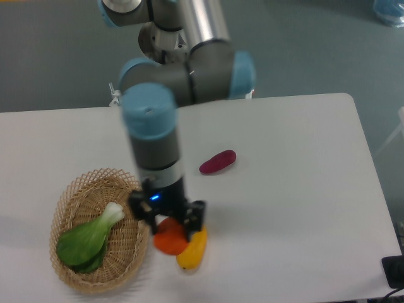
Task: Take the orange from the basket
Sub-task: 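Lift the held orange out of the basket and carry it upward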
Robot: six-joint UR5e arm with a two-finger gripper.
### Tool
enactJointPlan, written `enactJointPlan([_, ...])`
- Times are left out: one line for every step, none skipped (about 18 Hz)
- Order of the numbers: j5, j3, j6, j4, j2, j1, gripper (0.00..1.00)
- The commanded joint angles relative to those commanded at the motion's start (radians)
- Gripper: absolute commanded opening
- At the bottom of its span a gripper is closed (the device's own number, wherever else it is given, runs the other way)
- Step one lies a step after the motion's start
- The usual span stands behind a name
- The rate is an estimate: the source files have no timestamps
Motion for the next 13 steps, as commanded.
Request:
enactJointPlan([-0.008,0.000,0.061,-0.038,0.006,0.038,0.49])
enactJointPlan([-0.009,0.000,0.110,-0.064,0.011,0.072,0.49])
enactJointPlan([-0.009,-0.002,0.170,-0.089,0.012,0.098,0.49])
enactJointPlan([-0.008,-0.002,0.219,-0.107,0.012,0.121,0.49])
enactJointPlan([-0.008,-0.002,0.238,-0.112,0.012,0.135,0.49])
enactJointPlan([-0.006,-0.002,0.260,-0.112,0.012,0.146,0.49])
enactJointPlan([-0.008,0.000,0.276,-0.114,0.012,0.160,0.49])
enactJointPlan([-0.008,0.000,0.290,-0.112,0.012,0.166,0.49])
enactJointPlan([-0.008,0.000,0.298,-0.112,0.011,0.174,0.49])
enactJointPlan([-0.009,0.000,0.303,-0.112,0.012,0.180,0.49])
enactJointPlan([-0.009,0.000,0.306,-0.112,0.012,0.181,0.49])
enactJointPlan([-0.009,-0.003,0.307,-0.114,0.012,0.184,0.49])
enactJointPlan([-0.009,-0.003,0.307,-0.114,0.012,0.184,0.49])
